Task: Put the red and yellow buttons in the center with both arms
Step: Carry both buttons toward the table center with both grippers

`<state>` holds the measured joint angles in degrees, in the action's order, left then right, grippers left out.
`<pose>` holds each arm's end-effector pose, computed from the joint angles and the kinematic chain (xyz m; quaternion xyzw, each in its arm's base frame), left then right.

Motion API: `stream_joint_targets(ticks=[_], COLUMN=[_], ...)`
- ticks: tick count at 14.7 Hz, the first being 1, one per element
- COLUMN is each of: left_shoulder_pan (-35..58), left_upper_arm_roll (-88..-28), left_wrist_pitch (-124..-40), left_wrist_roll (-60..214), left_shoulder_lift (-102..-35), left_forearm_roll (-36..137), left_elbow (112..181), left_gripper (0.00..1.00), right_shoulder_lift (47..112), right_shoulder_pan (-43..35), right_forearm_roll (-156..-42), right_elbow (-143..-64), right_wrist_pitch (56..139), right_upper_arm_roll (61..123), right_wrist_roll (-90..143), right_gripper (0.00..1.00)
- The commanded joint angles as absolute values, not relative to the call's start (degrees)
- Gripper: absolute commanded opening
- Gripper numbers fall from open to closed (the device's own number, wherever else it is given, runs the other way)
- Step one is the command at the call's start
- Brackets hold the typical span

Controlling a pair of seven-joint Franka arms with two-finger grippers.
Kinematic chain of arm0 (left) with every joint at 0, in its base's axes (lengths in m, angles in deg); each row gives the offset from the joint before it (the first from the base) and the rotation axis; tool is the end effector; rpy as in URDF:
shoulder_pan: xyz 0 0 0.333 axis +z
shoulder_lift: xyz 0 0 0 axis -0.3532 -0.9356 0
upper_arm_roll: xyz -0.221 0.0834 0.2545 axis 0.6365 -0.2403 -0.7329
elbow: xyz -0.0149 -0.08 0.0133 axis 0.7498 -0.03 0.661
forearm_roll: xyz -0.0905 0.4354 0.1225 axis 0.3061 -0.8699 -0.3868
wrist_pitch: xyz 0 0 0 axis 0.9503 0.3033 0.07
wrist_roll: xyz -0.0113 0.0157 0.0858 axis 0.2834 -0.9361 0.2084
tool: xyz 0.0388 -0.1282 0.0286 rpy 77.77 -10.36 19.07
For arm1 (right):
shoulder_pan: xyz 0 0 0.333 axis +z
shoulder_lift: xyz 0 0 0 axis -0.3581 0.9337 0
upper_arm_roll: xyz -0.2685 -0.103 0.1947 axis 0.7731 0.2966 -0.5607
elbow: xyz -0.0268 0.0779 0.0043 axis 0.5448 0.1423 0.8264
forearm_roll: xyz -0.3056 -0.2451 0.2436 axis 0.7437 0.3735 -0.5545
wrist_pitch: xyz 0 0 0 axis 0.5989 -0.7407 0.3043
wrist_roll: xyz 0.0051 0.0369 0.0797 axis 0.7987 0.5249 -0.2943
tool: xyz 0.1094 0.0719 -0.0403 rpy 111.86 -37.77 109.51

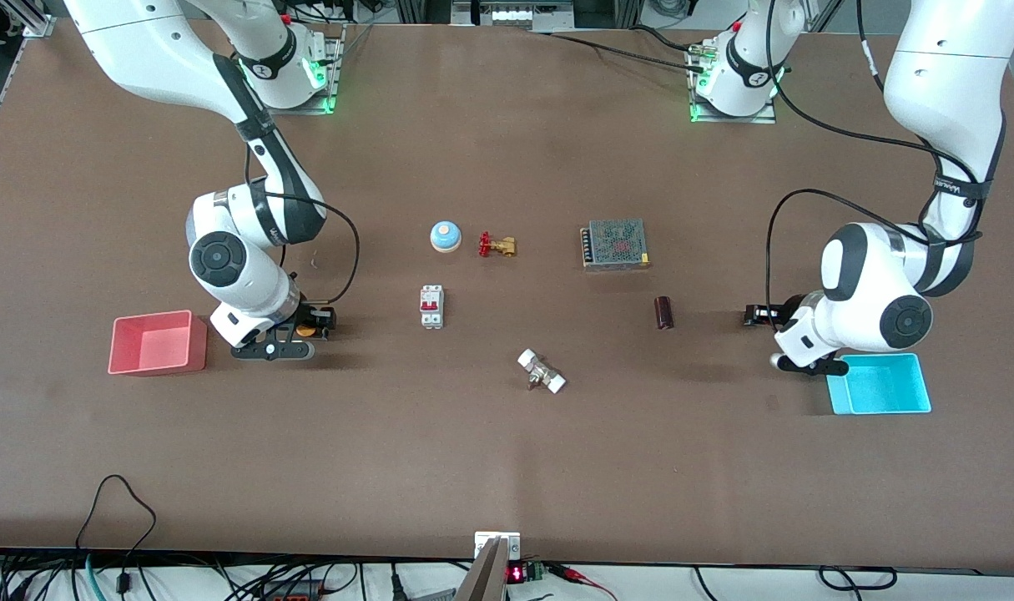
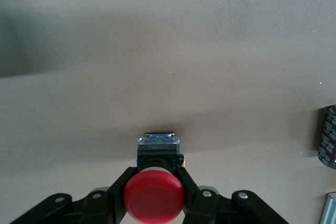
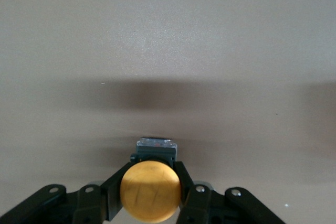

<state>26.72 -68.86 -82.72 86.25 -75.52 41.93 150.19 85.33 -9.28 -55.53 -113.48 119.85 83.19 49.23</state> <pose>0.6703 -0.0160 0.1552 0.9859 -0.0287 -0.1595 0.0415 0.6705 0.1752 0.1742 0.9996 0.0134 0.0011 0.0234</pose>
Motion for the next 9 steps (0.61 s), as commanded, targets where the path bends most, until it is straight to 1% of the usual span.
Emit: stream_joint_targets(ticks=[1,2,4,5,6,8,9], left_shoulder_pan=[26.2,26.2,26.2,26.2,26.2,26.4,26.7], left_upper_arm_roll=[-68.6,-68.6,-68.5,-68.6,-68.7,-69.2,-69.4], left_wrist_pitch=[-83.2,-83.0,-82.6,-81.3,-79.7,-75.2,-72.8], left_wrist_roll=[85.7,85.9,85.5,85.5,85.4,85.4,84.6], left_shoulder_lift=[-73.9,-72.7,-70.3,-69.1,-67.8,-65.5,-64.1], left_forearm_roll=[42.7,42.7,42.7,42.7,42.6,42.1,42.0], left_elbow=[150.9,150.8,149.3,147.7,145.8,141.3,139.2], left_gripper=[0.99,1.0,1.0,1.0,1.0,1.0,1.0], right_shoulder_lift=[85.2,85.2,85.3,85.3,85.3,85.3,85.2], right_shoulder_pan=[-8.9,-8.9,-9.0,-9.0,-9.0,-9.0,-9.0], right_forearm_roll=[-54.5,-54.5,-54.5,-54.5,-54.6,-54.6,-54.6], right_elbow=[-113.9,-113.9,-113.9,-113.9,-113.8,-113.7,-113.5], right_wrist_pitch=[120.7,120.7,120.7,120.7,120.6,120.6,120.6], right_upper_arm_roll=[83.3,83.3,83.3,83.3,83.3,83.3,83.3], right_wrist_roll=[50.1,50.1,50.1,50.1,50.1,50.1,50.1], right_gripper=[0.36,0.41,0.54,0.56,0.6,0.64,0.69])
